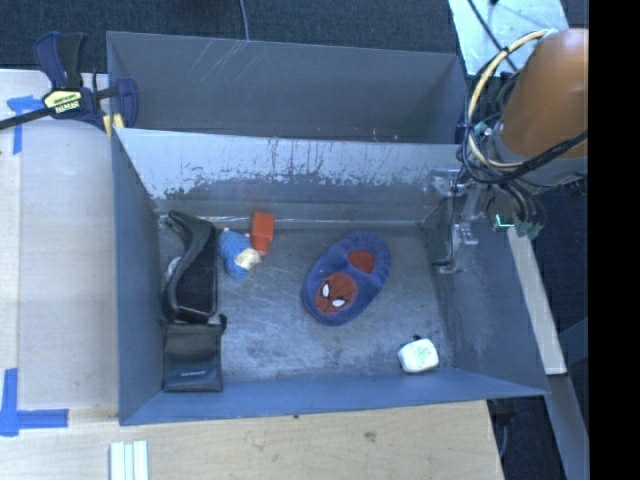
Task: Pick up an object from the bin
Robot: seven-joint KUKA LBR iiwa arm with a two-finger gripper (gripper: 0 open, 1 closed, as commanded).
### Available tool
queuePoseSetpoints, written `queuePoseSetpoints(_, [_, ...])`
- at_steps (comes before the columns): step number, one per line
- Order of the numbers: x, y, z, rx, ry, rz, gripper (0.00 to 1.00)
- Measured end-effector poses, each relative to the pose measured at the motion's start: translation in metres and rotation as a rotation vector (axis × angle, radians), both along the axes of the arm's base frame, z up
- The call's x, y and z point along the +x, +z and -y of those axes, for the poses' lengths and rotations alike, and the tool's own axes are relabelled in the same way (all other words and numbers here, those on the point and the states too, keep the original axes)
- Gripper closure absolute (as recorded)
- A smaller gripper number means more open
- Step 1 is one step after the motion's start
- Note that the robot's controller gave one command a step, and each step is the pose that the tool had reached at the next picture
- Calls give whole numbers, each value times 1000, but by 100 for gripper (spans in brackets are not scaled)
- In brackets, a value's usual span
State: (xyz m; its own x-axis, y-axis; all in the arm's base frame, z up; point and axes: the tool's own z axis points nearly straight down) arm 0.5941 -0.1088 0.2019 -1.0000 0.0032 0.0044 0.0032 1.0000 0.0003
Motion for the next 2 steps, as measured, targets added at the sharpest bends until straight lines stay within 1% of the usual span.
queuePoseSetpoints(1, [7,-131,-86,0,620,12,0])
queuePoseSetpoints(2, [-26,-101,-132,3,1055,6,0])
